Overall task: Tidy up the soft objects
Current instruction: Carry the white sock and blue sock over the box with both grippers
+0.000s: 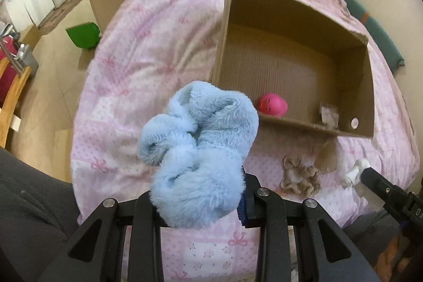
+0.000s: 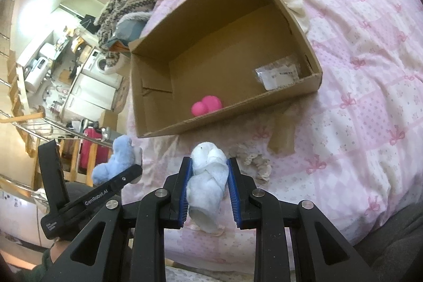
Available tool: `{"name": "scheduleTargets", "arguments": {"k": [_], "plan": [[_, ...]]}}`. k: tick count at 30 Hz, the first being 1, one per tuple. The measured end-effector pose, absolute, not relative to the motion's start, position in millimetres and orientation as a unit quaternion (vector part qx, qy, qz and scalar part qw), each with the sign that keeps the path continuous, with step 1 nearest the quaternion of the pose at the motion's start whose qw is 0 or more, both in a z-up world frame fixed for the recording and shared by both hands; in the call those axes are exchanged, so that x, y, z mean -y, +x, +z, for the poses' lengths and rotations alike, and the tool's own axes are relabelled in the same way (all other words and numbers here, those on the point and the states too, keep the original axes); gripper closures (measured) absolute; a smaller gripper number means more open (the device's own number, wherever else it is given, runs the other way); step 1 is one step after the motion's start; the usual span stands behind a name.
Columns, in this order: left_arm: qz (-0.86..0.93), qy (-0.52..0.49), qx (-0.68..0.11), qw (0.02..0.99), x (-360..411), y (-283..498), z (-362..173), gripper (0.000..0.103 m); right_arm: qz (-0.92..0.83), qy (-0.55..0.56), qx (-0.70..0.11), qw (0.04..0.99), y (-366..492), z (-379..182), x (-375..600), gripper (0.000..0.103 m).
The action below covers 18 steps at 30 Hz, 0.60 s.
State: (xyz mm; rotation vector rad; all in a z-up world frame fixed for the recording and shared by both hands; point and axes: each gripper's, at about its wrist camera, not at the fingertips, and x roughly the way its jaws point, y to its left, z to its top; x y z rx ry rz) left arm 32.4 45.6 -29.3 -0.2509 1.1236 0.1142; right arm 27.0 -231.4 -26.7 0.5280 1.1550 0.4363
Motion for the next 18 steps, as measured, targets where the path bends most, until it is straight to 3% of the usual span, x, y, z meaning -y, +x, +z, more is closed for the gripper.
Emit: {"name": "scheduleTargets", "arguments": {"k": [18], "plan": [[0.041, -0.077, -0.43, 0.898, -41, 70, 55, 0.075, 0.239, 0.232, -0.468, 0.819, 66, 40, 235, 0.075]]}}
